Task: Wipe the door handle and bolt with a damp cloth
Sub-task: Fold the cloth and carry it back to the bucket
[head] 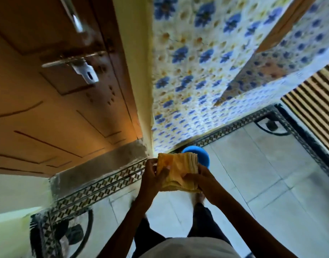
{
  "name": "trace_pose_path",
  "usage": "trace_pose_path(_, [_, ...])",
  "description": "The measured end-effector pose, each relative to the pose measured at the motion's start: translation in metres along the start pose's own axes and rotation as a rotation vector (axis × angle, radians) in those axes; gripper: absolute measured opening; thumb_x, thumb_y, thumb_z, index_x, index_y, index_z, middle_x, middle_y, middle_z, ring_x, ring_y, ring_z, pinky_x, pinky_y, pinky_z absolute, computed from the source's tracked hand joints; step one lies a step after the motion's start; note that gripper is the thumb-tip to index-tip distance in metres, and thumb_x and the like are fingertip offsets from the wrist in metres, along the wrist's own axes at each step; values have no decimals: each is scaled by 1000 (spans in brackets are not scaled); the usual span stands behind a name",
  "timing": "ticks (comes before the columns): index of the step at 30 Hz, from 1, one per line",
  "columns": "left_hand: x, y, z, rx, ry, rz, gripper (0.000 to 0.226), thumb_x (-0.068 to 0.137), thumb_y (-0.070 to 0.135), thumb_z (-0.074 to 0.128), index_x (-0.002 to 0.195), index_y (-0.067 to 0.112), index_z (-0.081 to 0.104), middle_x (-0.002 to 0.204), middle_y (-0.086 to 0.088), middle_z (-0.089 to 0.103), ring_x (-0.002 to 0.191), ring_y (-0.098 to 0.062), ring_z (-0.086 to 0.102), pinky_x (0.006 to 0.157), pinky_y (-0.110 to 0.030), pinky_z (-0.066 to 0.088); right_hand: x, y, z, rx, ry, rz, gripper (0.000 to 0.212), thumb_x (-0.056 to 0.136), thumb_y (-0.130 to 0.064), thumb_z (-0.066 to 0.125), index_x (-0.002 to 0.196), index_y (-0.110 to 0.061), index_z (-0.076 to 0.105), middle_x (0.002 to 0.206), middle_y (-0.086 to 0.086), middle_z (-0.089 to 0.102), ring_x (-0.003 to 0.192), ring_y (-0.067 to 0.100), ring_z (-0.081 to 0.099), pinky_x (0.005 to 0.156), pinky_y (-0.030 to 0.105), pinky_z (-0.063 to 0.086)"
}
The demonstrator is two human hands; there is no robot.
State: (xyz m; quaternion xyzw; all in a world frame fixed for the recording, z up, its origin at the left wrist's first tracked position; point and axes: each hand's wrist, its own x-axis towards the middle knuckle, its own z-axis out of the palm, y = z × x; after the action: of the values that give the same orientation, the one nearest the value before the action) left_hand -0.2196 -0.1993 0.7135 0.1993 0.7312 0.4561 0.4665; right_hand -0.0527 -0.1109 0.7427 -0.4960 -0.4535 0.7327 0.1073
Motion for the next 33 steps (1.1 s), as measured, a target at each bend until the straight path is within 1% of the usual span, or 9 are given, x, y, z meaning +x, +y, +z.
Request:
trace_pose_path(5, [22,-20,94,-104,-18,-148,35,89,24,73,117,21,52,99,5,65,81,-7,65,54,-16,53,22,24,-98,-61,-10,-2,64,71,-23,73,131,-21,53,117,6,69,106,20,67,84,34,59])
trace_pose_path(9, [53,-68,163,-94,21,-317,15,92,28,68,100,28,54,98,-2,66,74,-12,64,58,-25,51,65,62,-181,-114,77,113,70,63,-24,78,129,-20,55,116,8,69,105,26,67,82,41,59])
trace_pose_path(12, [92,-124,203,-79,43,-405,11,93,22,67,95,24,56,96,-4,67,69,-12,63,54,-22,48,120,117,-236,-143,183,199,64,60,-13,74,122,-16,59,108,7,69,101,28,65,69,30,59])
trace_pose_path(16, [165,-214,242,-60,125,-432,22,93,1,60,87,23,57,83,-3,65,67,-17,61,60,-27,48,220,208,-286,-275,206,259,59,54,-21,72,111,-23,63,105,6,70,98,28,67,79,43,58])
trace_pose_path(20, [253,-317,271,-9,191,-398,20,70,30,68,88,27,60,93,-9,70,85,-33,68,75,-40,53,331,296,-302,-355,226,230,52,59,-23,70,110,-22,63,103,2,70,93,21,66,77,37,56])
trace_pose_path(23, [320,-381,295,162,210,-330,52,68,47,63,108,13,64,106,-15,70,100,-32,67,87,-40,50,412,346,-298,-431,235,164,47,67,-15,68,113,-17,61,101,3,67,94,23,63,82,40,53])
trace_pose_path(25, [355,-409,306,253,202,-322,71,77,47,67,131,4,53,118,-17,65,111,-29,62,93,-33,45,458,375,-295,-486,223,162,43,68,-11,68,111,-12,62,95,3,65,90,21,62,80,34,51])
trace_pose_path(27, [383,-440,313,292,152,-312,83,81,46,71,148,12,35,134,-15,56,123,-27,55,99,-34,44,500,406,-293,-557,206,222,37,71,-11,70,107,-12,66,92,2,65,87,19,61,78,30,50])
trace_pose_path(33, [407,-496,327,361,135,-201,54,94,17,57,143,13,35,116,-17,65,104,-35,63,77,-33,46,581,465,-291,-454,89,394,21,71,-4,69,90,-11,70,81,8,68,73,22,64,67,30,54])
